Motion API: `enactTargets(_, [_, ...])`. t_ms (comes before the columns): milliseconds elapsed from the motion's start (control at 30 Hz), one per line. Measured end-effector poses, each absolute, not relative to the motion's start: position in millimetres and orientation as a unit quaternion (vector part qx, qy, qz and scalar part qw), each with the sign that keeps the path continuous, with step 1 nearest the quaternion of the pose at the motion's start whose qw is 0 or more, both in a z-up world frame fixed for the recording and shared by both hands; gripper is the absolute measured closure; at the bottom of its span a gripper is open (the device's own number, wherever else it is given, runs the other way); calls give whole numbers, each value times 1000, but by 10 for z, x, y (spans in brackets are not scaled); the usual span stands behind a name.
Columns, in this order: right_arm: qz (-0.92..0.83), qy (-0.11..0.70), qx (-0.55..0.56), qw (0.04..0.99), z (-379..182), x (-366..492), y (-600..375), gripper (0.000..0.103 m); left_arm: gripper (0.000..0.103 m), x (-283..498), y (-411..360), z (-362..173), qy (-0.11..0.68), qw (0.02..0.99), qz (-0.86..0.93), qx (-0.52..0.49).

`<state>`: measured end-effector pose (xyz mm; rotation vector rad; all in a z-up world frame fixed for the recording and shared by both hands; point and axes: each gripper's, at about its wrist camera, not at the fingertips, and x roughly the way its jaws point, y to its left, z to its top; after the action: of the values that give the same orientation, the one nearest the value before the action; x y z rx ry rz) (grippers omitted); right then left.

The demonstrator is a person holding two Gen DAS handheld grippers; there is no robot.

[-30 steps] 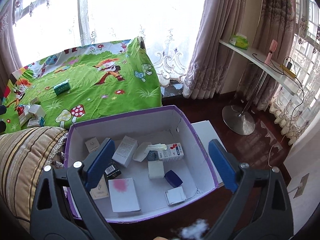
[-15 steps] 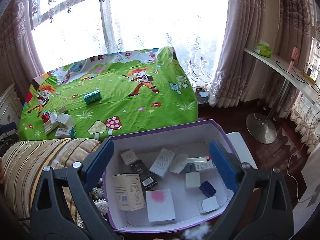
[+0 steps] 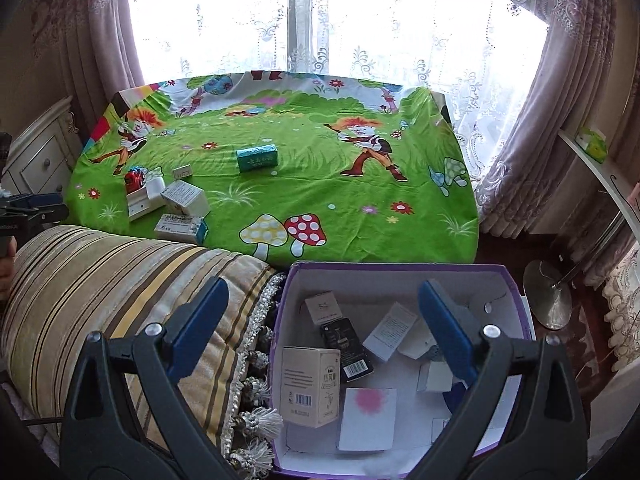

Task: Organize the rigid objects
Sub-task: 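Move both tools back over the bedspread toward the remaining items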

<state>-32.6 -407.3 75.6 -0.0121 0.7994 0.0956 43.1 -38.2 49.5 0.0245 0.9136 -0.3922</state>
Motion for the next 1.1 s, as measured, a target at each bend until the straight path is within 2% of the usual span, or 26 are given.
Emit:
enactTargets(567, [102, 409, -13, 907, 818, 135, -3594, 6, 20, 1523, -840, -1, 482, 829, -246, 143])
enactTargets(1000, [122, 423, -28, 897, 753, 344, -3360, 6, 20, 1856, -1049, -384, 515, 799, -245, 191])
enactTargets(1067, [125, 424, -31, 896, 742, 369, -3314, 6, 23, 1848, -1066, -429, 523, 793, -249, 190])
enactTargets(1100, [128, 425, -31, 896, 737, 383, -3295, 6, 33, 1836, -1074, -451, 528, 790, -247, 192])
